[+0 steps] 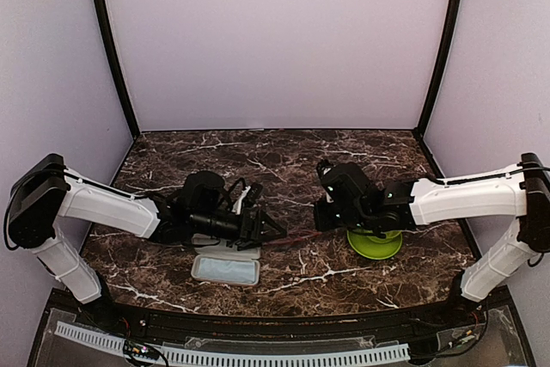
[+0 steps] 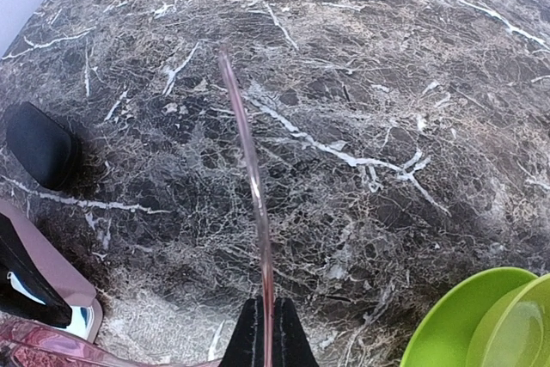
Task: Organize the sunglasses
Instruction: Pass from the right arm to the left
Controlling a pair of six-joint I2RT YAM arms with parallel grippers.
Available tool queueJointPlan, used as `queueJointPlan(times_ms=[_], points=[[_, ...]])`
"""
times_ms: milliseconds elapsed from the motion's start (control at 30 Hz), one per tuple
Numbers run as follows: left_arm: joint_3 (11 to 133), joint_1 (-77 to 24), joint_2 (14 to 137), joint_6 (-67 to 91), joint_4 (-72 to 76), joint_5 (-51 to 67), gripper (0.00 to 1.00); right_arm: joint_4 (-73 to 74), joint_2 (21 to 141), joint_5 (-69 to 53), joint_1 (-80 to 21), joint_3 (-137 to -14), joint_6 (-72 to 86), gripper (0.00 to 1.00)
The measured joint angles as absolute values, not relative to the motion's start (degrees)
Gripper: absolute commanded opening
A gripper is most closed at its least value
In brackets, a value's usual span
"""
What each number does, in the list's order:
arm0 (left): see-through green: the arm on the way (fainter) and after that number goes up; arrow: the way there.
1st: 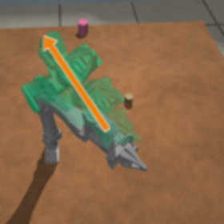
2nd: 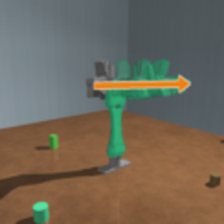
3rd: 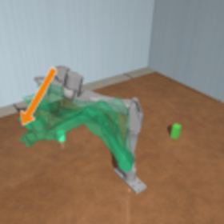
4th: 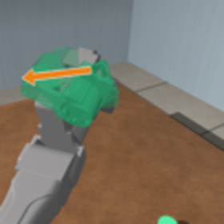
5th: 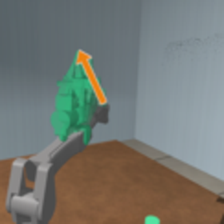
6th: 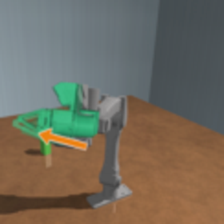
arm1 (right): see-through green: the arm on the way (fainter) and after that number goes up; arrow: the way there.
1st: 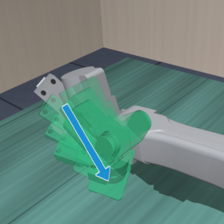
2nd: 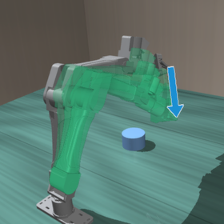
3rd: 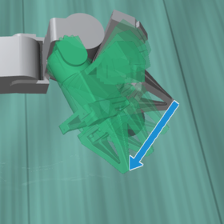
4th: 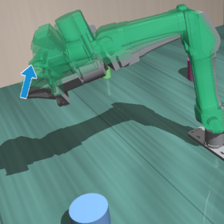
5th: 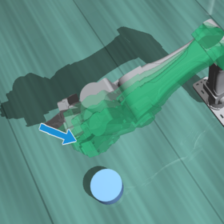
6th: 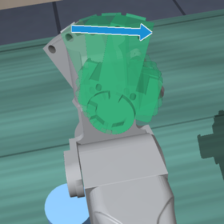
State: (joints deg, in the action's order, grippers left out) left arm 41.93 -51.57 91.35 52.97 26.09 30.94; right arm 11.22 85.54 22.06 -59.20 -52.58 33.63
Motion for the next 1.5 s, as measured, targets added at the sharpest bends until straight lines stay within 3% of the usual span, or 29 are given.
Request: queueJointPlan(times_ms=[200,600,1100,1333,1500], points=[[41.93,-51.57,91.35,53.45,26.11,31.05,0.79,11.11,83.85,22.81,-58.92,-51.72,35.07,0.0],[41.93,-51.57,91.35,54.65,27.33,31.42,0.54,10.44,82.76,23.22,-58.87,-50.81,36.16,0.0],[41.93,-51.57,91.35,55.16,27.77,31.9,0.34,9.85,82.63,23.22,-58.87,-50.19,36.75,0.01],[41.95,-51.57,91.35,54.89,27.62,31.88,0.26,9.65,82.21,22.79,-58.87,-50.19,36.64,0.28],[42.54,-51.57,91.35,53.3,26.63,31.59,0.23,9.17,80.84,22.17,-58.87,-50.19,36.49,0.39]])
